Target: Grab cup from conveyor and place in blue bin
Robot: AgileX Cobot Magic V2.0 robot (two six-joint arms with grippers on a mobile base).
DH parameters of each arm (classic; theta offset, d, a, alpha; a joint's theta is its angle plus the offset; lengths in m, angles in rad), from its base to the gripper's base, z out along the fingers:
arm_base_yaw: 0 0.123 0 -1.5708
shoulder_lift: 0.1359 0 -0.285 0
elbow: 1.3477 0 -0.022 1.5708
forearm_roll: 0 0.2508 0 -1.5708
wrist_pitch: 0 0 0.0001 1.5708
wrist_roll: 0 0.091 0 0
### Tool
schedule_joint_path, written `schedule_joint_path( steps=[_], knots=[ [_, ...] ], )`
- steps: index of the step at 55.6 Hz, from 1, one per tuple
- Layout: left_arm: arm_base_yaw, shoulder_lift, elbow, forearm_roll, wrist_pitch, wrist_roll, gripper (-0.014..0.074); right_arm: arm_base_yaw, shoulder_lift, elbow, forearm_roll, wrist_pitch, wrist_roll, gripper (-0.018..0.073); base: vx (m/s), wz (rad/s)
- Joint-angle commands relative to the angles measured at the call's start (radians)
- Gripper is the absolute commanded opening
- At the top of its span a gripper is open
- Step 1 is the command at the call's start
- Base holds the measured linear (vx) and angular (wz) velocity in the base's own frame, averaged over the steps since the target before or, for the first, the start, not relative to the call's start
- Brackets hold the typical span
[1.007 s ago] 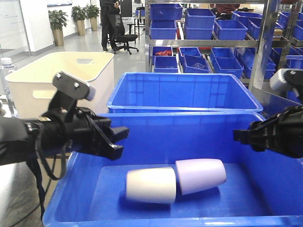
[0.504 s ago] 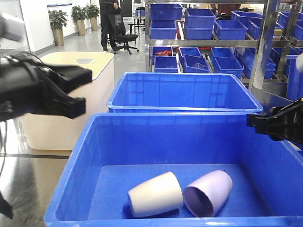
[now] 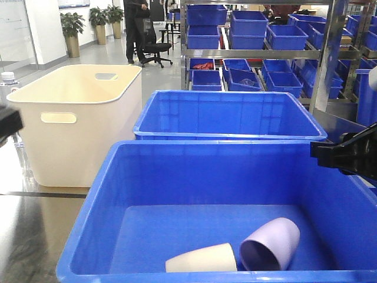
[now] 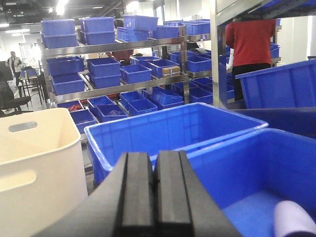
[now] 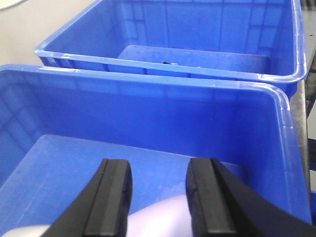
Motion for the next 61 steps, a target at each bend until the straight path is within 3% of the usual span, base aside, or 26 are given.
schedule_joint_path(
  steps=[1, 38, 42, 48, 55, 61],
  knots=[
    [-0.006, -0.057, 0.028, -0.015, -0.062, -0.006, -0.0008, 0.001, -0.022, -0.032, 0.012, -0.074, -0.007, 0.0319, 0.00, 0.00],
    [-0.006, -0.097, 0.084, -0.015, -0.047, -0.006, -0.0008, 0.001, -0.022, -0.032, 0.012, -0.074, -0.007, 0.0245, 0.00, 0.00],
    [-0.006, -0.097, 0.084, 0.013, -0.057, -0.014, -0.0008, 0.001, -0.022, -0.032, 0.012, -0.074, -0.007, 0.0242, 0.00, 0.00],
    [-0.006, -0.122, 0.128, 0.209, -0.108, -0.184, -0.0008, 0.001, -0.022, -0.032, 0.012, -0.074, -0.007, 0.0242, 0.00, 0.00],
    [-0.006, -0.214, 0.262, 0.487, -0.229, -0.529, -0.0008, 0.001, -0.022, -0.032, 0.012, -0.075, -0.007, 0.0242, 0.00, 0.00],
    [0.016, -0.318, 0.421, 0.624, -0.344, -0.713, -0.0008, 0.001, -0.022, -0.032, 0.012, -0.075, -0.007, 0.0242, 0.00, 0.00]
  ],
)
